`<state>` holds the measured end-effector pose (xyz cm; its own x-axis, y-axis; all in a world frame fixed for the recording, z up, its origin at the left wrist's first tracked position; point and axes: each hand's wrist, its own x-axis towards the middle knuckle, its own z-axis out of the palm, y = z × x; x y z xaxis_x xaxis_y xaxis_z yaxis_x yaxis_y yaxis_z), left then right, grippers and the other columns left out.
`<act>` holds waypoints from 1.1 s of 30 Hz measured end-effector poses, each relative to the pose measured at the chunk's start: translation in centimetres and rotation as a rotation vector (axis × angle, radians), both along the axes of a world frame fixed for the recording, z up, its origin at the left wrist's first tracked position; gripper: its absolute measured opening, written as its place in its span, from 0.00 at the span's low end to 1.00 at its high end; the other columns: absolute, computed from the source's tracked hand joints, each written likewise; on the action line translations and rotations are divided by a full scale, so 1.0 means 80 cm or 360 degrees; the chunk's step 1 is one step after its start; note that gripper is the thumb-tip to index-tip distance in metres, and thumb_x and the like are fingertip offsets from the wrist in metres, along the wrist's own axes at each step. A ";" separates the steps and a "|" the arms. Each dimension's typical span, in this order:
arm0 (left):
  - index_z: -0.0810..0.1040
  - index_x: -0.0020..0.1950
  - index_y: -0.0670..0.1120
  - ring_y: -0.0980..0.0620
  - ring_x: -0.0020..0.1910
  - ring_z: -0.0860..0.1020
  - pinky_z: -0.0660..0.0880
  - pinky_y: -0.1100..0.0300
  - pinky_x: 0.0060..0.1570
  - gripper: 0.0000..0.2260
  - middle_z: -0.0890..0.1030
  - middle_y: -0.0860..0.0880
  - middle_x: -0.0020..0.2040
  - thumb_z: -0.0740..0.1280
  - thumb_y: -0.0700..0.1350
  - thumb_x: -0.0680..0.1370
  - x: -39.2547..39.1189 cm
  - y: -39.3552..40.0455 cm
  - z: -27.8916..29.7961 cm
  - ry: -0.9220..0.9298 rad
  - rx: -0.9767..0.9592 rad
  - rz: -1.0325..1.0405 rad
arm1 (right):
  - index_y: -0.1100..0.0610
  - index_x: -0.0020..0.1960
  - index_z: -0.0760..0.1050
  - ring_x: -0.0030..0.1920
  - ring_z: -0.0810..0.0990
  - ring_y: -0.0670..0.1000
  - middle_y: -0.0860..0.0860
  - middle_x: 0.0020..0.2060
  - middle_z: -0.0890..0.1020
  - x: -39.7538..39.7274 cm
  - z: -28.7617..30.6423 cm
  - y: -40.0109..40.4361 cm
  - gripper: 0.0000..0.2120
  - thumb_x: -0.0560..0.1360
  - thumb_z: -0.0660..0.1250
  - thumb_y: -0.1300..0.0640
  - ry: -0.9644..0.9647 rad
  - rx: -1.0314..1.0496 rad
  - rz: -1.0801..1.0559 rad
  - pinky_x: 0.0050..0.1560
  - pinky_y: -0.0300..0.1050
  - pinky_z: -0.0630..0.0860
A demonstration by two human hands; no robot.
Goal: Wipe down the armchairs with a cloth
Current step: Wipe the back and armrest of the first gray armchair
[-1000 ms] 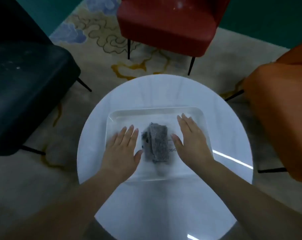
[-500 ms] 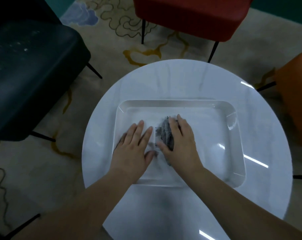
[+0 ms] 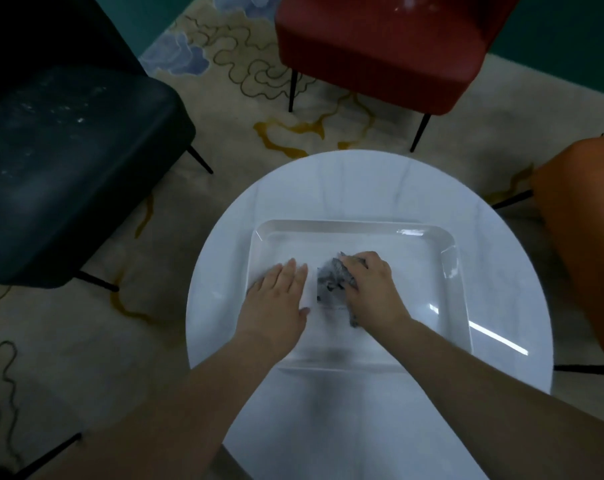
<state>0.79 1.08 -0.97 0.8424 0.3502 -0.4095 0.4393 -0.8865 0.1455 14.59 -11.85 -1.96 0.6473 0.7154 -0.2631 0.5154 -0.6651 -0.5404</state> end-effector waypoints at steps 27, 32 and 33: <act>0.56 0.78 0.49 0.50 0.72 0.61 0.60 0.55 0.70 0.26 0.63 0.51 0.75 0.57 0.52 0.80 -0.379 -0.052 0.166 -0.0136 0.0057 0.1598 | 0.45 0.56 0.75 0.46 0.72 0.40 0.47 0.53 0.72 -0.251 0.185 0.146 0.11 0.74 0.67 0.49 0.0368 0.0199 0.1091 0.44 0.36 0.68; 0.57 0.77 0.50 0.48 0.70 0.63 0.63 0.54 0.67 0.26 0.64 0.51 0.74 0.59 0.53 0.80 -0.489 -0.081 0.173 -0.0072 0.0096 0.1963 | 0.47 0.61 0.75 0.50 0.71 0.43 0.48 0.54 0.72 -0.369 0.187 0.182 0.16 0.74 0.68 0.47 0.0400 0.0164 0.1420 0.51 0.39 0.66; 0.57 0.77 0.50 0.48 0.70 0.62 0.63 0.54 0.67 0.26 0.63 0.51 0.74 0.59 0.53 0.80 -0.511 -0.086 0.173 -0.0064 0.0100 0.2026 | 0.48 0.62 0.74 0.50 0.72 0.44 0.48 0.54 0.71 -0.392 0.188 0.188 0.16 0.75 0.68 0.47 0.0401 0.0154 0.1477 0.51 0.39 0.66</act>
